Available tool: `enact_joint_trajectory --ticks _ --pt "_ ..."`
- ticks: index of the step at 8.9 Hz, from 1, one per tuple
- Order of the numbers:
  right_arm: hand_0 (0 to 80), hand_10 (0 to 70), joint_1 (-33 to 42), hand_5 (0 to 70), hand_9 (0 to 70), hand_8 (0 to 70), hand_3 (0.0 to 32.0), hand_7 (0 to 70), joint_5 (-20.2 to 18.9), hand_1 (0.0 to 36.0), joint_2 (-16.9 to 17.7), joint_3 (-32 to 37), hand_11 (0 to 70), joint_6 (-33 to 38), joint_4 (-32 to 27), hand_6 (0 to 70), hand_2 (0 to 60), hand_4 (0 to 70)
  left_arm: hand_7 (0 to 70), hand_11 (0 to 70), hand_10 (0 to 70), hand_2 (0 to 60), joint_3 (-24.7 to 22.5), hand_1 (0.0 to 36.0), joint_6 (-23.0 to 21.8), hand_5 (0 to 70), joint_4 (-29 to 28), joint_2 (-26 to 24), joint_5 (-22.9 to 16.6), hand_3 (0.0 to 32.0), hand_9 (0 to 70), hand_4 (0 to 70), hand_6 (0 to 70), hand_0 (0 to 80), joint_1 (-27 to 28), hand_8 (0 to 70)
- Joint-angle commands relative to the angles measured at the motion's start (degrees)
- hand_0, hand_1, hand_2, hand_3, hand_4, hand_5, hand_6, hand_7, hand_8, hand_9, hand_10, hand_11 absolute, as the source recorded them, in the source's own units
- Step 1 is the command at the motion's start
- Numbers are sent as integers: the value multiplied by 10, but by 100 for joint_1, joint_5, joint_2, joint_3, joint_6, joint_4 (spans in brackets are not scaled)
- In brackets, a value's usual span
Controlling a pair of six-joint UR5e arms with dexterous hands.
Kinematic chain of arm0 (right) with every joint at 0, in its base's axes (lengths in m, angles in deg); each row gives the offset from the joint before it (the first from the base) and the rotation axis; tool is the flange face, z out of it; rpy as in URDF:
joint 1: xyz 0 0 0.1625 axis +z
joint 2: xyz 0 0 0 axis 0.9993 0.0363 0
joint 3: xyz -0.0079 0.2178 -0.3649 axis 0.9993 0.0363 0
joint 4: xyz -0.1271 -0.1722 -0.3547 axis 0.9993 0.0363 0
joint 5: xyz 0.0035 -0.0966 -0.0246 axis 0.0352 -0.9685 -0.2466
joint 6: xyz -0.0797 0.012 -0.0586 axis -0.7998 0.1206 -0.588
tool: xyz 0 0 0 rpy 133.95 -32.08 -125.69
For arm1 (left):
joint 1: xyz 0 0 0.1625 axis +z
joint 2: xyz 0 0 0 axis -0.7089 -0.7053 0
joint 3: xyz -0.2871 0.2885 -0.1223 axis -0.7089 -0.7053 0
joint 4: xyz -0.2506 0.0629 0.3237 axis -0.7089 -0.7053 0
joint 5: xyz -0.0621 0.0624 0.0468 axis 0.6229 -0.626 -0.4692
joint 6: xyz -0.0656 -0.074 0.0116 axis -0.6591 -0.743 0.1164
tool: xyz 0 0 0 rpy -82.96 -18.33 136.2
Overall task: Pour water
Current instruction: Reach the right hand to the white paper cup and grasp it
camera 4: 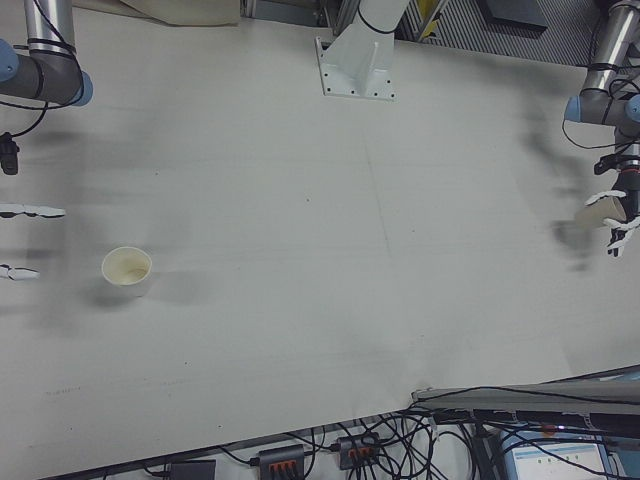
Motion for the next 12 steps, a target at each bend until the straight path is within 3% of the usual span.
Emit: enact_joint_trajectory --ticks 1,7,8,9,10,11,12 --pt "563 0 -481 239 7 4 0 105 247 211 -261 -29 0 -258 45 74 59 128 195 109 65 600 40 360 -1 700 -44 0 30 0 90 700 210 664 -8 91" --pt "583 0 -1519 257 12 8 0 133 1249 230 -630 -55 0 -399 72 91 85 138 184 108 65 600 225 359 -19 700 -246 17 92 0 87 700 197 623 -8 89" --pt "591 0 -1520 274 16 10 0 151 1276 239 -621 -473 0 -468 463 100 101 166 182 107 65 600 216 358 -19 700 -263 26 92 0 87 700 198 623 -17 88" --pt "644 3 -1511 343 64 38 0 250 1268 277 -569 -921 20 -512 1102 155 167 242 182 107 64 600 208 359 -27 700 -263 26 92 0 88 700 200 625 -17 90" --pt "800 132 -1502 622 320 229 0 509 1268 358 -560 -1100 221 -504 1370 343 330 343 184 106 63 600 190 360 -27 700 -263 35 83 0 89 700 203 634 -17 91" --pt "800 277 -1493 700 503 373 0 644 1268 360 -551 -1154 428 -478 1390 446 442 351 184 105 63 600 147 360 -36 700 -246 35 83 0 88 700 202 637 -17 91" --pt "800 376 -1467 700 607 453 0 700 1276 360 -525 -1337 555 -452 1390 515 515 361 184 104 62 600 85 360 -123 700 -124 35 75 0 88 700 203 639 -17 91"
